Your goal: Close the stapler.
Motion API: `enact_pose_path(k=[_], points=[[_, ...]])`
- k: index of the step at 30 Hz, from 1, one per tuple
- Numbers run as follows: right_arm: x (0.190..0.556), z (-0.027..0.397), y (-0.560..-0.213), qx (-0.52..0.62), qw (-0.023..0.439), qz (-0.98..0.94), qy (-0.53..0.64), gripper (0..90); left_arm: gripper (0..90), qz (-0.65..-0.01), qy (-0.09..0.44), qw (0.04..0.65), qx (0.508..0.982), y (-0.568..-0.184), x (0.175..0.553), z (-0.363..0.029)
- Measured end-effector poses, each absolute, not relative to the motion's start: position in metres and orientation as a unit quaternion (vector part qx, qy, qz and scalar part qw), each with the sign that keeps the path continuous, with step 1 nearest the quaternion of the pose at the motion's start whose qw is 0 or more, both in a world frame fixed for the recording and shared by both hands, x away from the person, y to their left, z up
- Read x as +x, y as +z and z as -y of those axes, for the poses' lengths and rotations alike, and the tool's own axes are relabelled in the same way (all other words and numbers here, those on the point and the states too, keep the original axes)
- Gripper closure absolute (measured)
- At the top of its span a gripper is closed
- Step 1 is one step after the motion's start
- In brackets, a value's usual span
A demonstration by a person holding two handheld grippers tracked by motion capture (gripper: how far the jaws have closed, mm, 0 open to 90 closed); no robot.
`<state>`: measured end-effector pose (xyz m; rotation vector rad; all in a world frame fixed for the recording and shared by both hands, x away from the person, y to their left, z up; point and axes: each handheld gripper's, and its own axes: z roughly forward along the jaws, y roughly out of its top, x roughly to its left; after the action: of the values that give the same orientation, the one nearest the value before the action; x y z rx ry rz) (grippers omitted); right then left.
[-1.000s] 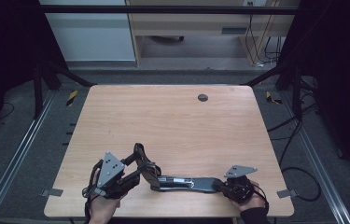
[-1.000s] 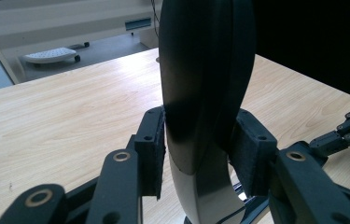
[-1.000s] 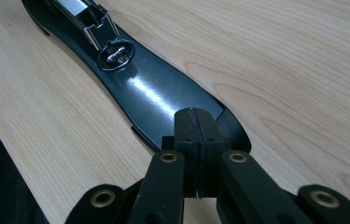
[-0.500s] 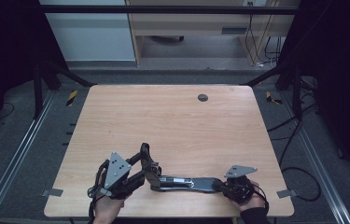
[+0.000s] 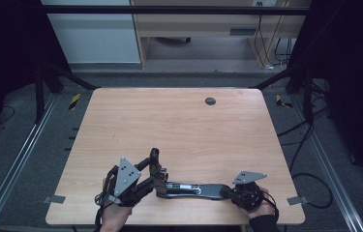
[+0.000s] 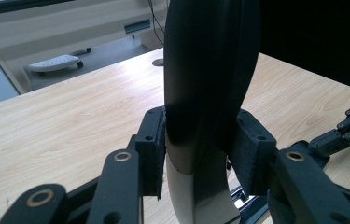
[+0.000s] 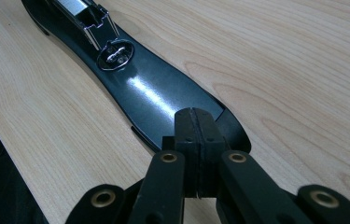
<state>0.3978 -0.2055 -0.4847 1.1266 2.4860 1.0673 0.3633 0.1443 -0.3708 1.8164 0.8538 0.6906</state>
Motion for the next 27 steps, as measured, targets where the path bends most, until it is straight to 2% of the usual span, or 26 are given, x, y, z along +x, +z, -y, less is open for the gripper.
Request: enact_pose_path(k=[27], points=[[0.398, 0.206, -0.485, 0.382, 0.105, -0.844, 0.362, 90.0, 58.5, -0.330, 0.313, 0.467, 0.758, -0.371, 0.360, -0.122]])
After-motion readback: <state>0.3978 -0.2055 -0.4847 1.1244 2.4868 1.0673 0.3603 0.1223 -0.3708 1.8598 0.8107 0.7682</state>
